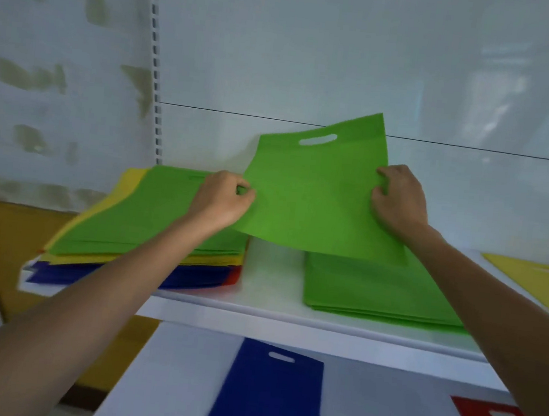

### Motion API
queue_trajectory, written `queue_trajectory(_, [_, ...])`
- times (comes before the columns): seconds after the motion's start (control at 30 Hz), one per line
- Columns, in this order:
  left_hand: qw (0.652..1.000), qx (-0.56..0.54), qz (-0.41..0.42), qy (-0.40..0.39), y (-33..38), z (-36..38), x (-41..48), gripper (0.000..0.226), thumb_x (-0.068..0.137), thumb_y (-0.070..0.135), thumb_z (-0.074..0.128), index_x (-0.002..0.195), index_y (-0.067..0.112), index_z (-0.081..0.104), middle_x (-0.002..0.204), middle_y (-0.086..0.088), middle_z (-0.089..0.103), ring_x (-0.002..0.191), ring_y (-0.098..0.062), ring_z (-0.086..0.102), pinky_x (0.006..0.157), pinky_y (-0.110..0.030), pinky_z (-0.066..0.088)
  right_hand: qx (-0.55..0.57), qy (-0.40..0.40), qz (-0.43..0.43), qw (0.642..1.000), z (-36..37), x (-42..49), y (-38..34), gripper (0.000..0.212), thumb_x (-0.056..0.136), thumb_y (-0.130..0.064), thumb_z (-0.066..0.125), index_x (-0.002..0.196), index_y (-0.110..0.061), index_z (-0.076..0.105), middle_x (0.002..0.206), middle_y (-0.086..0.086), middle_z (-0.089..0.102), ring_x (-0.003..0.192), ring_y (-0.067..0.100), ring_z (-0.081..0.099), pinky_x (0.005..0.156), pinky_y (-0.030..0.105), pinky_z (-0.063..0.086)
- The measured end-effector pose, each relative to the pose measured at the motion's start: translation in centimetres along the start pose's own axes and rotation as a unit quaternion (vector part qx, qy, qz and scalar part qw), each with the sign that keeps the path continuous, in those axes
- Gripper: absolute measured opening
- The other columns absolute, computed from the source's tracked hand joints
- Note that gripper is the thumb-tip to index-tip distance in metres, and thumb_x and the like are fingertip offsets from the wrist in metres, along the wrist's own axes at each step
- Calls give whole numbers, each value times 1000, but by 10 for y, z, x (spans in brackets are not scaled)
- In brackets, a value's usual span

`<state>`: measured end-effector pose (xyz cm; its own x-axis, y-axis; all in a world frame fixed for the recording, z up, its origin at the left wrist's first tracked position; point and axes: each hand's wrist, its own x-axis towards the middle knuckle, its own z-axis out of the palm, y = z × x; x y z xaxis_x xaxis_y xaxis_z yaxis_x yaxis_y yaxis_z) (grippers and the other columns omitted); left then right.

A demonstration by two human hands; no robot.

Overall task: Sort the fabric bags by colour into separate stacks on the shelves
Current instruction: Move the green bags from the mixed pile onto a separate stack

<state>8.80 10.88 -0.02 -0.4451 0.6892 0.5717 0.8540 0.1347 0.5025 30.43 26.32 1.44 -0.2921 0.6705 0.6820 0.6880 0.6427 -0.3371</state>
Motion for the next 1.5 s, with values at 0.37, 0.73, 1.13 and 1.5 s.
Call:
queue_trajectory(0.37, [990,50,-47,-123,75,99,-42,28,83,23,62,109,15,69,117,-8,65,109,-25,58,91,-30,47,-65,-164,120,977,-29,-34,131,34,87,-7,49,118,3,58,123,21,56,112,34,53,94,37,42])
queue_trajectory(0.73, [979,52,-90,-174,71,118,-50,19,84,29,59,100,23,65,117,-6,61,109,-23,54,83,-26,39,-61,-280,131,949,-20,-41,156,34,90,-13,48,120,1,58,127,18,55,117,32,50,97,35,41])
queue_trajectory(1.13, [995,16,-82,-50,24,1,-4,16,86,17,59,99,13,68,106,-5,67,99,-17,58,81,-21,38,63,-155,50,985,8,-5,41,35,91,-20,50,124,-9,56,122,12,59,111,30,54,97,40,43])
queue_trajectory(1.5, [955,143,-252,-58,-147,-106,-23,28,87,30,58,90,6,71,100,-14,69,97,-28,61,80,-30,44,133,-213,39,967,95,-4,-115,29,87,-18,57,104,4,60,106,19,61,95,33,57,76,33,49])
